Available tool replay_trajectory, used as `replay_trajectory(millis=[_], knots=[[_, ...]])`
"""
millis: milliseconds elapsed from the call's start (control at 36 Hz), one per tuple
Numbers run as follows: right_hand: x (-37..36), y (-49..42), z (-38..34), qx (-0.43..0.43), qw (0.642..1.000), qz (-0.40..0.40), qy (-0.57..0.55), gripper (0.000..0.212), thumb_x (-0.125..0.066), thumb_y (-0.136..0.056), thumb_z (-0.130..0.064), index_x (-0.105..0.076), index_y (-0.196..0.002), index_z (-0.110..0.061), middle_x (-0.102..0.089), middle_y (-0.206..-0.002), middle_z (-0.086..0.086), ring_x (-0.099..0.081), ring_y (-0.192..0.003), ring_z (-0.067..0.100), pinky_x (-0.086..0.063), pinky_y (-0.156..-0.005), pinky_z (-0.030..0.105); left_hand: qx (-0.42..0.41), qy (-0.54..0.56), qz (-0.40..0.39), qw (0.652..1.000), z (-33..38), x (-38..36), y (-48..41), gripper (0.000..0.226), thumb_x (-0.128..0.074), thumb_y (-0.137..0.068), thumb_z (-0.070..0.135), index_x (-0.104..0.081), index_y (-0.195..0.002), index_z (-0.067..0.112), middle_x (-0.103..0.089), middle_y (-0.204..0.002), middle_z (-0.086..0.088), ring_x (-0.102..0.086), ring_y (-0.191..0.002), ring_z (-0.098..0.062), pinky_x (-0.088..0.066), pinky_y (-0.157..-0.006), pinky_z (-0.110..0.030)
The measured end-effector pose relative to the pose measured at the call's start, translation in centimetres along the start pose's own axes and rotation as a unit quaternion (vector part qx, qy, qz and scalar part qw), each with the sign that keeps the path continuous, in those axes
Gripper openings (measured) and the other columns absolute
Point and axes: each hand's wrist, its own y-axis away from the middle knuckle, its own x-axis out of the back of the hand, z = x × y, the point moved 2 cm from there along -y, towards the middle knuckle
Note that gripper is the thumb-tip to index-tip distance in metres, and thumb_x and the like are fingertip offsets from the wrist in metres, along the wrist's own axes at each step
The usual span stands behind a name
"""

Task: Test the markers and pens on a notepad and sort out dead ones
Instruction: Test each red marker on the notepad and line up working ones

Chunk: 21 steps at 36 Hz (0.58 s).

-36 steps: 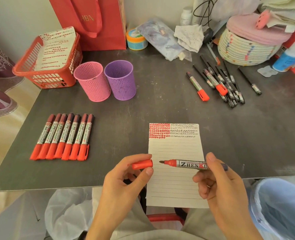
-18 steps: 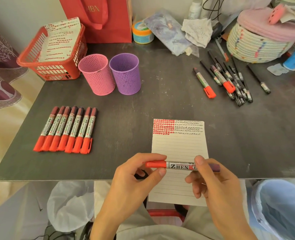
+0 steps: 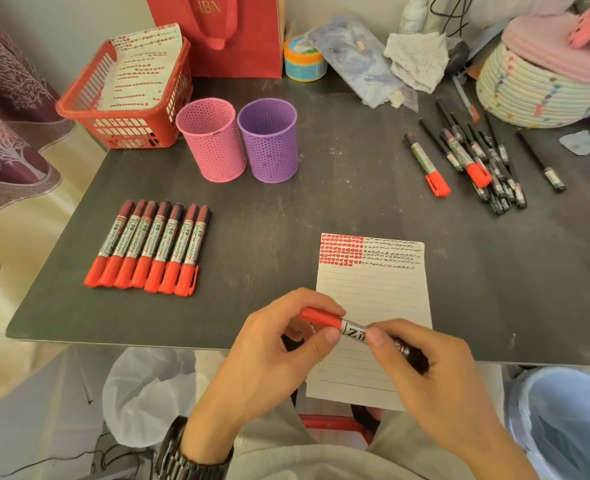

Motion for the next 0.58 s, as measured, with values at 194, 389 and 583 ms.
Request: replay_trajectory(millis=[194, 389, 583], knots=[[-1.7, -0.3, 0.3, -0.077, 0.989, -0.029, -0.121, 0.036, -0.053, -0.082, -0.07, -0.073, -0.098, -0.045, -0.054, -0.058, -0.01, -0.045, -0.055, 0.004, -0.038, -0.054, 0.017, -0.041, 0.058, 0.021, 0.997, 0.8, 1.5, -1.1, 0.066, -0.072, -0.085, 0.037, -0.041, -0.143, 0.043, -0.06, -0.125, 0.009, -0.061, -0.112, -0.021, -0.05, -0.089, -0.028], [-4.4, -0.7, -1.0, -0.112, 0.975, -0.051, -0.183, 0.038, -0.053, -0.074, -0.07, -0.07, -0.096, -0.044, -0.052, -0.057, -0.002, -0.044, -0.053, 0.003, -0.037, -0.056, 0.02, -0.053, 0.434, 0.154, 0.886, 2.7, 2.4, -3.5, 0.021, -0.065, -0.083, 0.035, -0.067, -0.083, 0.014, -0.062, -0.082, -0.006, -0.06, -0.079, -0.026, -0.048, -0.073, -0.034], [-5.4, -0.5, -2.3, -0.097, 0.98, 0.019, -0.174, 0.035, -0.051, -0.076, -0.068, -0.07, -0.09, -0.042, -0.051, -0.051, -0.003, -0.045, -0.048, 0.005, -0.042, -0.053, 0.017, -0.029, 0.587, 0.191, 0.786, 3.1, 1.7, -4.5, 0.041, -0.048, -0.095, 0.032, -0.042, -0.056, 0.019, -0.028, -0.045, 0.007, -0.023, -0.034, -0.007, -0.018, -0.036, -0.022]])
